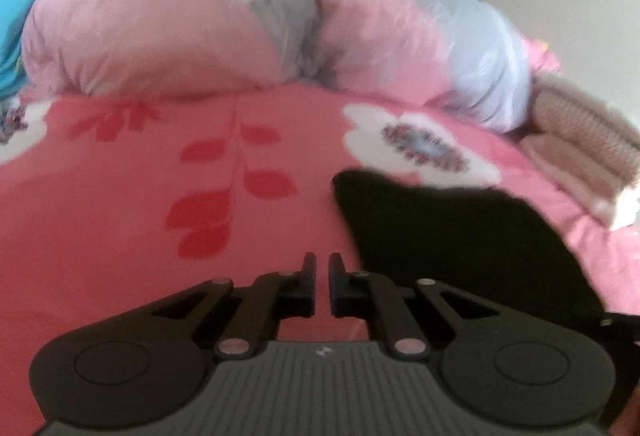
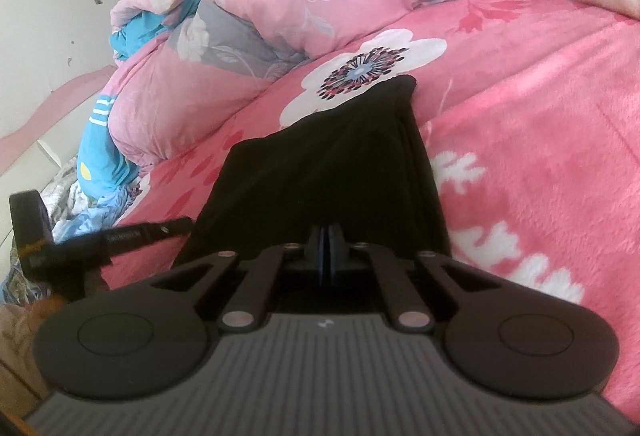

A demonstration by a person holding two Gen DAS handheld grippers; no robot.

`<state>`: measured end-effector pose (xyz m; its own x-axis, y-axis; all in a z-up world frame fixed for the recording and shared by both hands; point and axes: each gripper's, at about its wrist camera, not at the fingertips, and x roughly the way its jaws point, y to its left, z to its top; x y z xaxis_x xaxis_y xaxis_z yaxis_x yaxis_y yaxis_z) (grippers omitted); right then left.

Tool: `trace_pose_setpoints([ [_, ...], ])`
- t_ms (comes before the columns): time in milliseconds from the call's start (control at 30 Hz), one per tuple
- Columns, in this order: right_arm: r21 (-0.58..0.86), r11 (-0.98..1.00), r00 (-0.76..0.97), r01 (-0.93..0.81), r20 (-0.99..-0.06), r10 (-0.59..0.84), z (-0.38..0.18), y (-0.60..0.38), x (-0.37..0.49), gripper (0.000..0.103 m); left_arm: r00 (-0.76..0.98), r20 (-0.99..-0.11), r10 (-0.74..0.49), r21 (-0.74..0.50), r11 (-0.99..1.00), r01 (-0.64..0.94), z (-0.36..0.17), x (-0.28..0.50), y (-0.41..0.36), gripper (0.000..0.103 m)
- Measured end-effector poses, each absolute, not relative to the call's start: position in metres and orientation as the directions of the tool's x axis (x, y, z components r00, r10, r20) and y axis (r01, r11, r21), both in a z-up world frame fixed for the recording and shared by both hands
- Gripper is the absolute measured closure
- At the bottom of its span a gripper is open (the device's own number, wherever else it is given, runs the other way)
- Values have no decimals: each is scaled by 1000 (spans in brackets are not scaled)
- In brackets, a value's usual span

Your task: Fold clothes

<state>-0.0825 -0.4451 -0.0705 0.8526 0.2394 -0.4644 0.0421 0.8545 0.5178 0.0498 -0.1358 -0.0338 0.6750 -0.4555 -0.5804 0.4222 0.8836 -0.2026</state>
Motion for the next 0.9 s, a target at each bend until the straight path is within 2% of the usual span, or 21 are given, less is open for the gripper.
trace_pose_setpoints([
  [133,520,853,853,42,-464,241,-71,-445,-82,103,615,-562,-554,-211,814,541,-17,31,-154,94],
  [233,519,854,853,43,-464,239,-71,-444,-82,103,498,-601,-625,-258,742,618,-24,18,-170,91],
  [300,518,854,853,43,-465,239,-71,-444,-82,103,506,-636,-582,-185,752,632,-35,7,-174,90],
  [367,518,855,853,43,-465,238,-71,-443,-82,103,530,-635,-562,-195,780,594,-44,8,-159,91],
  [400,517,855,853,43,-465,238,-71,-443,-82,103,552,-640,-535,-200,809,553,-44,10,-149,99],
  [500,517,855,852,44,-466,238,-71,-442,-82,103,606,-645,-466,-206,870,448,-41,17,-123,91],
  [600,520,853,852,44,-466,240,-71,-443,-82,103,625,-598,-501,-234,855,462,-27,12,-112,90],
  [733,514,857,852,46,-468,235,-71,-443,-81,103,569,-545,-616,-240,764,599,-13,-7,-135,86],
  [900,513,857,852,47,-468,233,-71,-442,-81,103,441,-644,-626,-225,705,672,-47,-38,-155,82],
])
